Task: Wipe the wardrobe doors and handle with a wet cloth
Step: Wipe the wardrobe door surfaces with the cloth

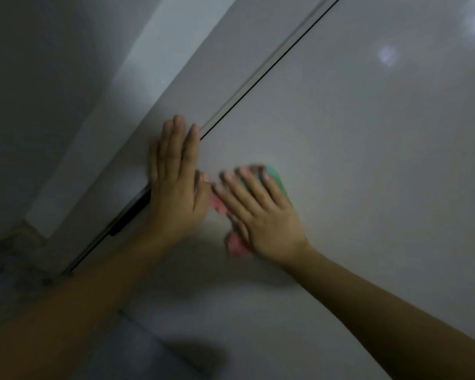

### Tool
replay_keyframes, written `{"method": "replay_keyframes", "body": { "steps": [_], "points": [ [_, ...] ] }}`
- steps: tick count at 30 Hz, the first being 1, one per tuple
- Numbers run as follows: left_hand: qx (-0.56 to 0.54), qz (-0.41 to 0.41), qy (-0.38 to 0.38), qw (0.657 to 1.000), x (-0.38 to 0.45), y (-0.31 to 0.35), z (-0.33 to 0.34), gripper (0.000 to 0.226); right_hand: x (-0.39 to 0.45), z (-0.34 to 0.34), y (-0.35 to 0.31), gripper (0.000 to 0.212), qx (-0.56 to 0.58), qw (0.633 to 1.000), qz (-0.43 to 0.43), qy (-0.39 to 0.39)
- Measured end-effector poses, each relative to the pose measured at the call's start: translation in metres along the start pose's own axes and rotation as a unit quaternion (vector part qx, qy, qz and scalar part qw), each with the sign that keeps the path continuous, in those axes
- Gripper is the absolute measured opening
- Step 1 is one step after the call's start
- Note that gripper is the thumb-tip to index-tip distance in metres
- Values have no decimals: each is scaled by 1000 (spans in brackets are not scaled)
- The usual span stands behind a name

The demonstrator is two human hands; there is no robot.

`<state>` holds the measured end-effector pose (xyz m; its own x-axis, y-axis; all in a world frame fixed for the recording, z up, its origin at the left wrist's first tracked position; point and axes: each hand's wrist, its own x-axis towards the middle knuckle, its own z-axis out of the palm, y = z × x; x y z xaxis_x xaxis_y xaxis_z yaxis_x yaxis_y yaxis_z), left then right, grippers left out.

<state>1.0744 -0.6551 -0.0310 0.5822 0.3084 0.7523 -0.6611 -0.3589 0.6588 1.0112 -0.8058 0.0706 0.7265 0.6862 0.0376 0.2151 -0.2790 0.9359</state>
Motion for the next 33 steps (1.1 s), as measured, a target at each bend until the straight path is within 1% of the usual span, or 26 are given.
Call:
{"method": "replay_keyframes", "body": {
  "steps": [2, 4, 5, 8, 10, 11, 13, 14, 16, 18, 19, 20, 21, 22, 23, 25, 27, 29, 31, 33],
  "points": [
    [3, 4, 6, 1000, -1, -5, 1, 63, -41, 0, 4, 49, -9, 999, -37, -25],
    [23, 25, 25, 999, -4, -14, 3, 60, -62, -5, 25, 49, -15, 999, -45, -18],
    [32, 34, 33, 998, -7, -19, 4, 58, -58, -8, 34, 51, -15, 999, -41, -10],
    [42, 31, 41, 998, -20, -34, 4, 57, -9, -12, 33, 51, 4, 999, 15, 31],
    [42, 37, 37, 998, -25, -42, 4, 56, 28, -8, 8, 51, 7, 998, 40, 49],
    [48, 43, 35, 997, -25, -44, 3, 56, 41, -4, -7, 52, 8, 998, 33, 48],
    [46, 46, 28, 997, -27, -49, 2, 54, 49, 8, -34, 57, 14, 999, -5, 32],
    [42, 45, 29, 998, -28, -49, 0, 54, 43, 13, -43, 63, 6, 1000, -27, 13],
    [34, 39, 30, 998, -25, -46, 0, 54, 10, 17, -50, 78, 2, 998, -59, -34],
    [28, 42, 23, 998, -26, -47, -3, 55, -35, 10, -38, 81, 20, 994, -80, -70],
    [30, 39, 27, 998, -26, -46, -5, 55, -51, 6, -24, 81, 26, 994, -82, -65],
    [23, 38, 28, 999, -24, -45, -7, 55, -62, 4, -6, 77, 17, 996, -79, -43],
    [7, 35, 13, 999, -26, -48, -9, 55, -70, 5, 2, 70, 12, 997, -74, -22],
    [-2, 16, 8, 1000, -29, -50, -11, 55, -68, 4, 14, 65, 6, 997, -82, -11],
    [2, -1, 1, 1000, -33, -53, -15, 56, -62, 4, 13, 62, 1, 997, -80, -3],
    [30, 10, -11, 999, -29, -59, -8, 59, -40, 11, -2, 55, 5, 999, -21, 41],
    [26, 10, -17, 999, -35, -53, -6, 60, -29, 15, -30, 53, 28, 998, 41, 47],
    [28, -5, -10, 1000, -36, -48, -4, 61, -22, 27, -51, 54, 12, 997, 60, 53],
    [38, 4, -10, 999, -34, -44, -2, 61, -27, 29, -64, 56, 16, 998, 43, 37],
    [29, -7, -13, 999, -33, -41, -5, 62, -54, 28, -61, 57, 37, 999, 13, 21]
  ]
}}
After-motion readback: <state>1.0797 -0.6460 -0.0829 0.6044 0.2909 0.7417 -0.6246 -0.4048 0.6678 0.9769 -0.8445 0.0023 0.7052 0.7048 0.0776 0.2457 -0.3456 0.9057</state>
